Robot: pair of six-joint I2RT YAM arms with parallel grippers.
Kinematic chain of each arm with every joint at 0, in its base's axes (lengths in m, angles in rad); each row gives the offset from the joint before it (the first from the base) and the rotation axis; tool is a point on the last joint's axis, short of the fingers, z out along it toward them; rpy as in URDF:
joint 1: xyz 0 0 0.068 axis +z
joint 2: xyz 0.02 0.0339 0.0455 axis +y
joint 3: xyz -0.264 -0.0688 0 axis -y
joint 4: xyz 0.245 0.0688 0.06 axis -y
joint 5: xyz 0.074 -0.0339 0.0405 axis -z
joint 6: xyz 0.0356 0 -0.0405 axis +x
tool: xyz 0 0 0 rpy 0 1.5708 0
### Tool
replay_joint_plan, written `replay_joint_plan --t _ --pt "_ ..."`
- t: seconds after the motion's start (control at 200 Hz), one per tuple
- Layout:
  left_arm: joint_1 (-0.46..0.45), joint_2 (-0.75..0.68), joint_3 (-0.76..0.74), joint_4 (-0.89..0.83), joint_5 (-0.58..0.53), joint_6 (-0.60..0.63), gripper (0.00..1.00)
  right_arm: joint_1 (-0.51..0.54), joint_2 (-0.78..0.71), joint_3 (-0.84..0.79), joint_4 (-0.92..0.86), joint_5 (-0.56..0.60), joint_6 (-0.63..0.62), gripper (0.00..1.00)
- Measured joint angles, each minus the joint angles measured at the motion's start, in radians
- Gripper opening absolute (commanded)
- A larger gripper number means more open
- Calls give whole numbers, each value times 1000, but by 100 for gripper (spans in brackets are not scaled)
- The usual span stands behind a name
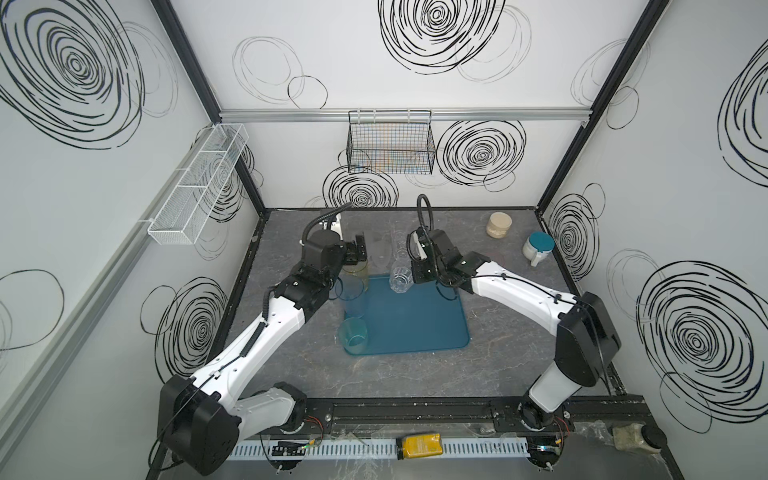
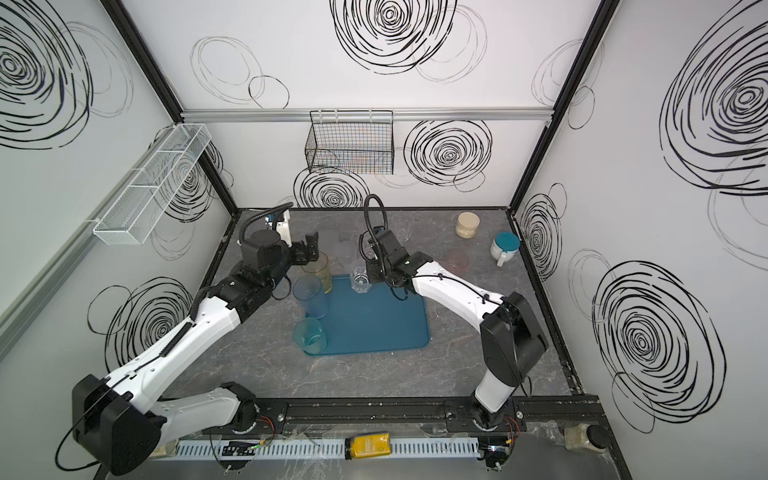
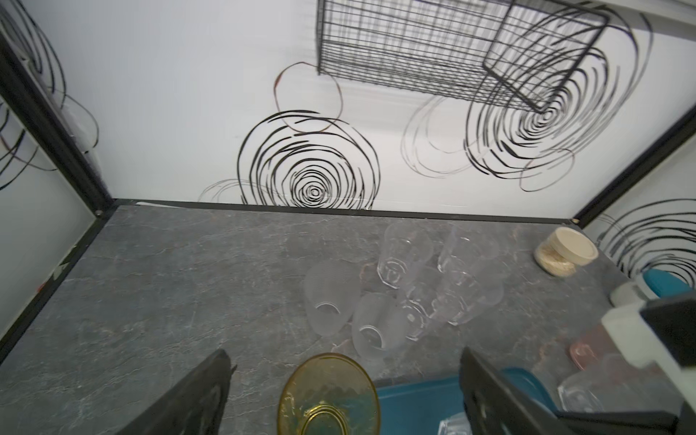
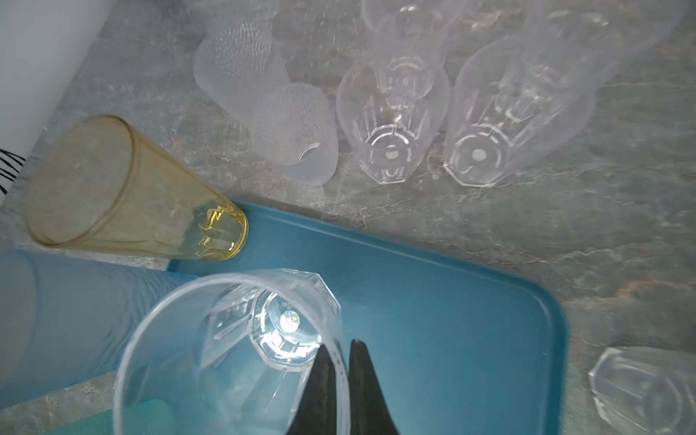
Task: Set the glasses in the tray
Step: 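Carry the clear glass with the right gripper and lower it onto the tray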
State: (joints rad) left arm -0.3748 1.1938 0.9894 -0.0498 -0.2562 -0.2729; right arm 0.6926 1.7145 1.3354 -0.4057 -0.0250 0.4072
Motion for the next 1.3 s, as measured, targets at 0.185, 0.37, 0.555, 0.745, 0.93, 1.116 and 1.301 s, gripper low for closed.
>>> replay_joint_plan --t 0.185,0.37,0.555,0.745,0.93,1.116,1.301 --pt "26 1 -86 74 74 -42 96 31 164 184 -120 63 -9 0" --pt "21 -36 -165 82 107 -72 97 42 252 273 -168 86 -12 0" --pt "16 -83 -192 113 114 -82 97 46 364 376 -178 98 -12 1" --pt "15 -93 -224 129 114 -86 97 47 377 397 -191 101 -13 3" --pt "15 -90 -227 135 114 -90 97 47 383 403 -192 96 -15 7" --pt "26 -90 -242 154 115 -95 97 47 390 409 -186 80 -14 10" --pt "34 -90 -246 160 119 -101 97 45 390 396 -161 57 3 19"
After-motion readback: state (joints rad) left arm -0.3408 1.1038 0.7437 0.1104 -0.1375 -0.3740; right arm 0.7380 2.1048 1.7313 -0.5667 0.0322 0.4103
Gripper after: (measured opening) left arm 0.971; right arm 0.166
